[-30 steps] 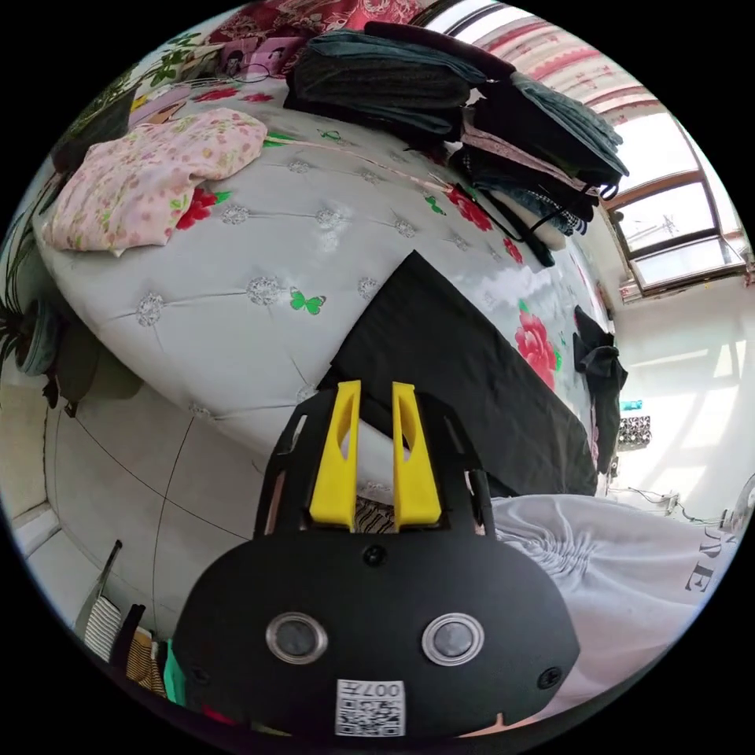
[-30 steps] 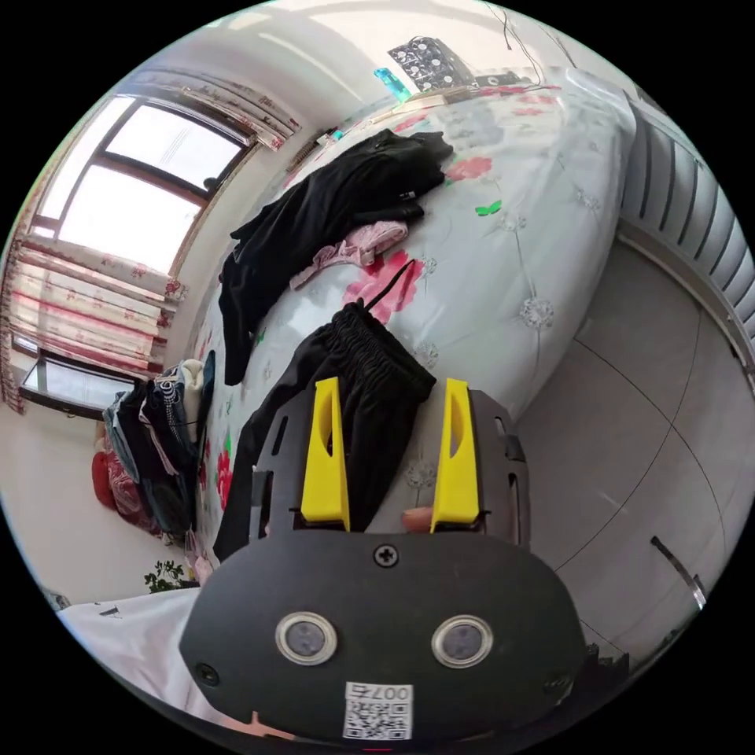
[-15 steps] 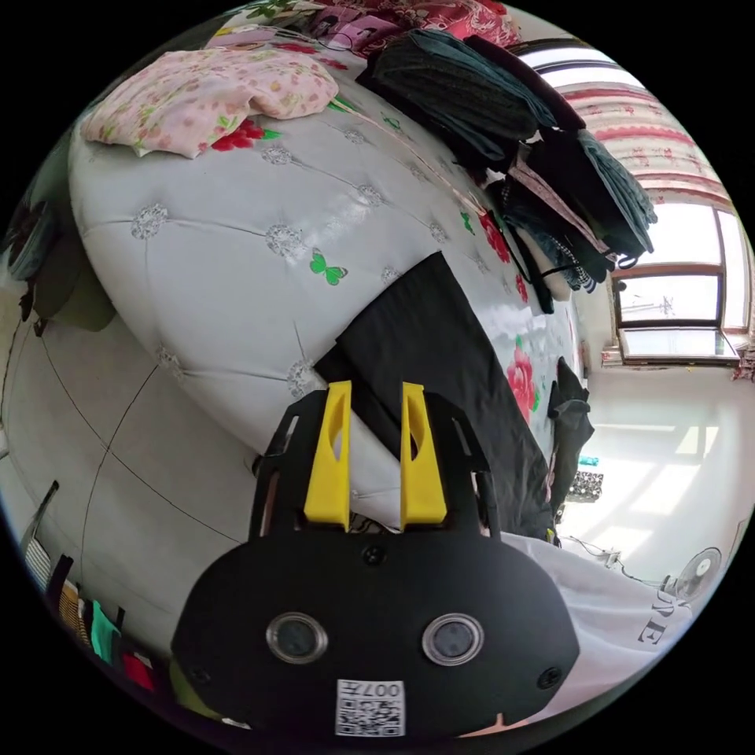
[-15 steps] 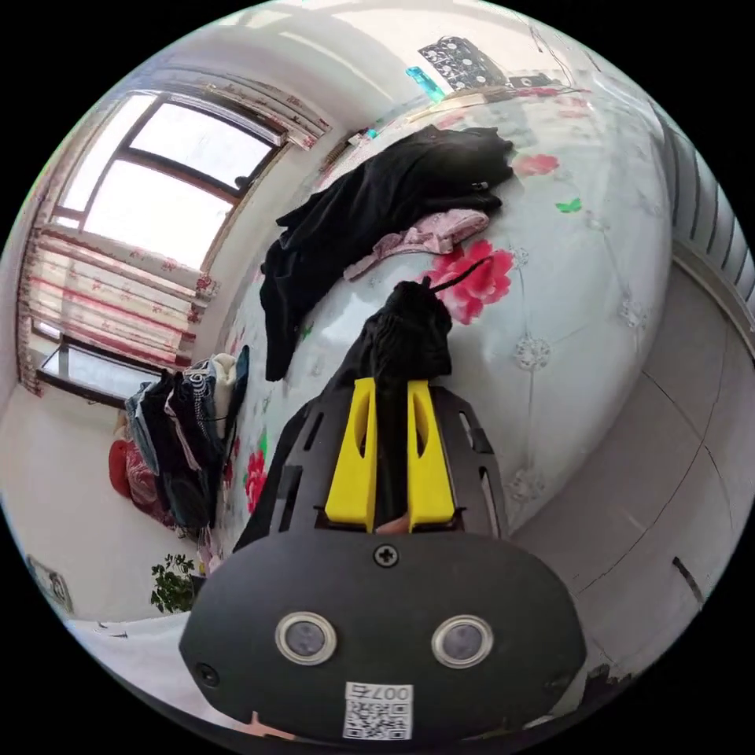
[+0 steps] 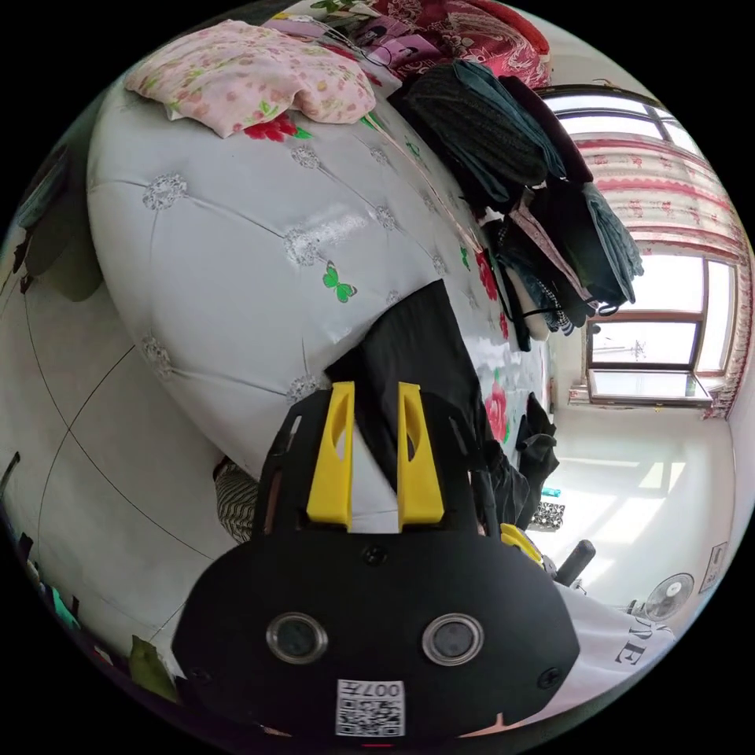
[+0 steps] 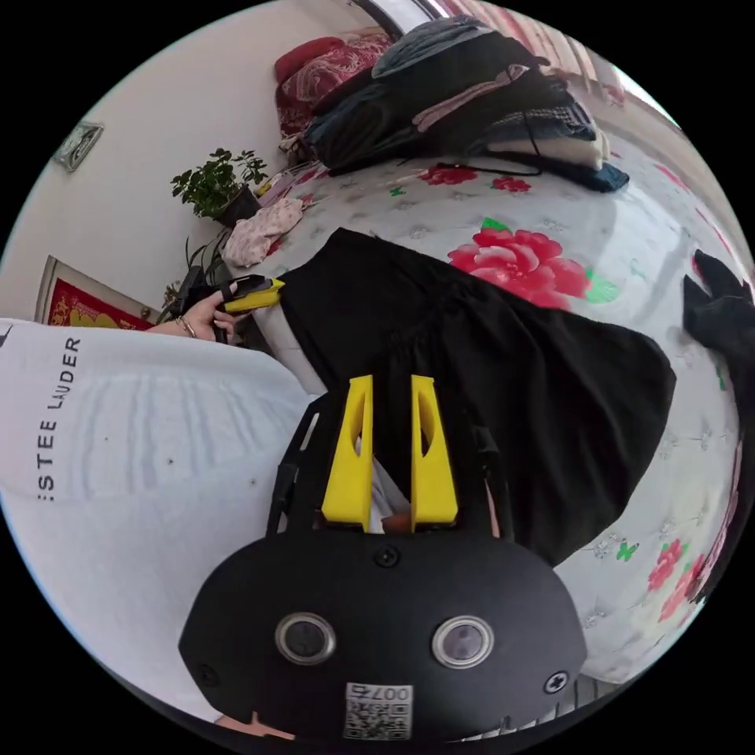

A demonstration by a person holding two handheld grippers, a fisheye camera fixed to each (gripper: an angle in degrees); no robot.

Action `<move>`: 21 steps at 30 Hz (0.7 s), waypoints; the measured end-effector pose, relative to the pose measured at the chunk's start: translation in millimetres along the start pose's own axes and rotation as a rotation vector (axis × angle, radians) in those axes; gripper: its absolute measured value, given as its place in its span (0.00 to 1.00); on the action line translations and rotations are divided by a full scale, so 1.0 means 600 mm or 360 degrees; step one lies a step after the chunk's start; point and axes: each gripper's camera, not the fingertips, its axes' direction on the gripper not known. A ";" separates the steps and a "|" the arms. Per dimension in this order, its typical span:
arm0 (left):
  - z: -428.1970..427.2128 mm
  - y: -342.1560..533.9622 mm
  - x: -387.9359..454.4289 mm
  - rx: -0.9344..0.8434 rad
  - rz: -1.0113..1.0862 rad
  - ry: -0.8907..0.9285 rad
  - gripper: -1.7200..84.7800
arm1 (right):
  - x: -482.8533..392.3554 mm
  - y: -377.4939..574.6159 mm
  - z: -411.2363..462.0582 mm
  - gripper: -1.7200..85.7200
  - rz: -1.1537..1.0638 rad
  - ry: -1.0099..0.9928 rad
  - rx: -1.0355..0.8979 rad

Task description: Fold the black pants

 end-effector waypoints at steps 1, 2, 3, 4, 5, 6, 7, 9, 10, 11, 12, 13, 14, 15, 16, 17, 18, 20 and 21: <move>0.004 0.002 -0.002 0.0006 -0.0017 0.0007 0.09 | -0.004 -0.004 0.016 0.09 -0.0006 -0.0026 -0.0088; 0.013 0.007 -0.005 0.0017 -0.0041 0.0037 0.08 | -0.005 0.000 0.012 0.10 0.0000 0.0016 -0.0083; 0.022 0.012 -0.008 0.0033 -0.0052 0.0082 0.07 | -0.003 0.004 0.006 0.10 0.0009 0.0042 -0.0061; 0.027 0.015 -0.008 0.0041 -0.0052 0.0104 0.06 | 0.005 0.014 -0.010 0.10 0.0059 0.0087 -0.0005; 0.036 0.021 -0.007 0.0059 -0.0054 0.0130 0.04 | 0.020 0.027 -0.026 0.10 0.0146 0.0097 0.0055; 0.046 0.027 -0.004 0.0071 -0.0055 0.0153 0.03 | 0.029 0.034 -0.033 0.10 0.0197 0.0085 0.0085; 0.051 0.031 -0.002 0.0075 -0.0054 0.0164 0.02 | 0.048 0.051 -0.048 0.10 0.0300 0.0040 0.0152; 0.061 0.045 0.026 0.0098 0.0032 0.0220 0.01 | 0.073 0.082 -0.066 0.11 0.0451 -0.0015 0.0261; 0.062 0.048 0.039 0.0105 0.0084 0.0249 0.01 | 0.085 0.103 -0.077 0.11 0.0537 -0.0024 0.0327; 0.064 0.056 0.073 0.0111 0.0212 0.0304 0.01 | 0.094 0.123 -0.086 0.11 0.0611 -0.0013 0.0385; 0.066 0.064 0.118 0.0102 0.0378 0.0355 0.01 | 0.099 0.133 -0.091 0.11 0.0646 -0.0009 0.0410; 0.067 0.069 0.145 0.0093 0.0473 0.0380 0.01 | 0.108 0.151 -0.099 0.11 0.0705 -0.0010 0.0447; 0.072 0.082 0.206 0.0058 0.0673 0.0434 0.01 | 0.116 0.168 -0.109 0.11 0.0749 -0.0008 0.0482; 0.083 0.102 0.277 -0.0003 0.0896 0.0505 0.01 | 0.120 0.177 -0.114 0.11 0.0771 0.0000 0.0502; 0.089 0.115 0.316 -0.0041 0.1015 0.0541 0.01 | 0.128 0.195 -0.125 0.11 0.0818 0.0023 0.0545; 0.106 0.150 0.396 -0.0122 0.1271 0.0611 0.01 | 0.138 0.213 -0.136 0.11 0.0863 0.0032 0.0584; 0.127 0.196 0.475 -0.0218 0.1526 0.0686 0.01 | 0.144 0.223 -0.142 0.12 0.0886 0.0032 0.0604; 0.174 0.279 0.582 -0.0440 0.1858 0.0804 0.02 | 0.166 0.262 -0.164 0.12 0.0980 0.0039 0.0694; 0.220 0.339 0.640 -0.0649 0.2028 0.0867 0.02 | 0.172 0.272 -0.169 0.12 0.1004 0.0040 0.0722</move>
